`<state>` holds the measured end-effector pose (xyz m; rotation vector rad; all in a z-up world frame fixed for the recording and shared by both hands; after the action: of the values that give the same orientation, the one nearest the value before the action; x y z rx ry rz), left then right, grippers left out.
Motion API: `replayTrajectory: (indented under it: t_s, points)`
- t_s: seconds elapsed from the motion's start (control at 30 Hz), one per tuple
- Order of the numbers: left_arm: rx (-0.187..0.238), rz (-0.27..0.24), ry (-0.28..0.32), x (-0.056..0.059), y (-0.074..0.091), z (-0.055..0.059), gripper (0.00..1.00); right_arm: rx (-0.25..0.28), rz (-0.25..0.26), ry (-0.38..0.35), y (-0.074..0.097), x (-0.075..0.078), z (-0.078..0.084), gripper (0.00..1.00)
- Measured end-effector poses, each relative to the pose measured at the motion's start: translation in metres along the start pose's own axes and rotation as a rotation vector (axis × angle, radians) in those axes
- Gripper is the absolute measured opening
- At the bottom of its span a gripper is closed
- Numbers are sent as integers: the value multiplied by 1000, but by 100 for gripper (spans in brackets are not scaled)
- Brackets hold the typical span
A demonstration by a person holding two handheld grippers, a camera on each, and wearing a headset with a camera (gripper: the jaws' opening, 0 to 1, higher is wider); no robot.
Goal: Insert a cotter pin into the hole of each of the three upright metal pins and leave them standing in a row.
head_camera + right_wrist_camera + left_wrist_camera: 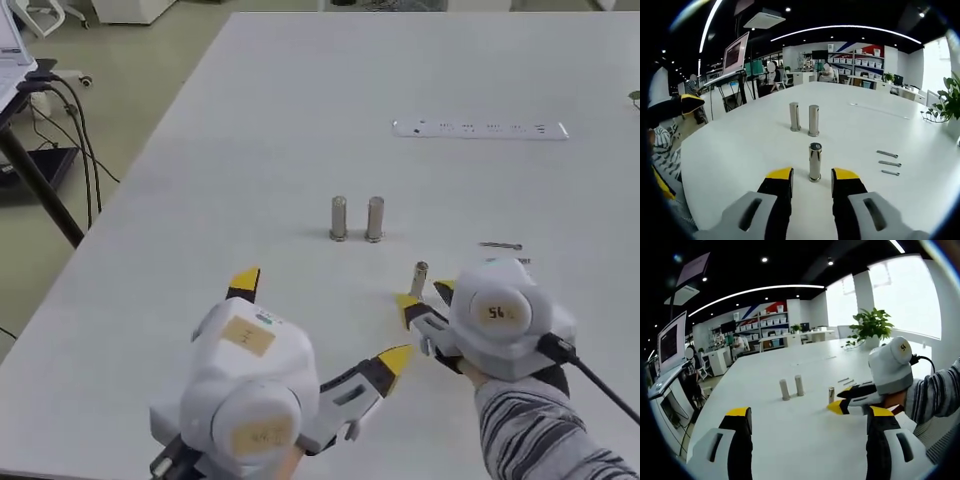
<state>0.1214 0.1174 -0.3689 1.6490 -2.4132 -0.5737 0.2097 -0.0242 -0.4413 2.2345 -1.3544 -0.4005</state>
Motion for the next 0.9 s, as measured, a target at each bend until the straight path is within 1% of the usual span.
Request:
replayTrajectory:
  t_s: [0.03,0.07,0.1,0.13,0.2,0.33,0.4,0.53,0.6,0.67,0.7,0.73,0.83,0.87,0.9]
  points:
    - [0,0,-1,0,0,0,95,-3,-2,-1,2,2,0,29]
    - [0,1,-2,1,0,0,95,-24,-12,-4,4,5,1,31]
    - [-2,1,1,1,0,0,95,-22,-27,-7,5,7,1,33]
    - [-4,1,3,1,0,0,95,-18,-39,3,8,11,0,33]
    - [-4,2,6,1,0,0,95,-24,-47,29,12,17,-1,33]
    - [-4,4,6,1,0,0,95,-54,-66,72,17,36,-3,34]
    - [-4,7,5,2,0,0,95,-79,-72,102,19,46,-4,34]
    - [1,1,-1,1,1,-1,94,-128,-98,112,21,64,-5,37]
    - [-3,2,3,1,1,0,94,-166,-104,145,21,76,-5,38]
    - [-5,4,2,1,1,0,94,-189,-115,164,21,84,-7,38]
    - [-4,4,0,1,1,0,94,-193,-119,168,22,86,-8,38]
    - [-3,4,-1,1,1,0,94,-207,-129,177,22,88,-9,38]
    - [-7,6,1,1,0,1,93,-286,-186,196,21,95,-6,38]
    - [-7,7,2,1,0,1,93,-290,-183,196,20,98,-6,38]
    - [-8,7,2,1,0,1,93,-306,-193,211,19,100,-6,38]
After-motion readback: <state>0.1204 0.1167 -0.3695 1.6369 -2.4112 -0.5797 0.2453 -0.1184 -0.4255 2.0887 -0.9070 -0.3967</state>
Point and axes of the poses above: the centre of the closed fingertips' face, and the gripper's own axes: y roughly backward along the fingers, x roughly to its right, z roughly out of its underside, the point moved 6 cm from there along y, roughly backward along the fingers, and after that the axes turned 5 degrees about -x, right-handed, at the moved point
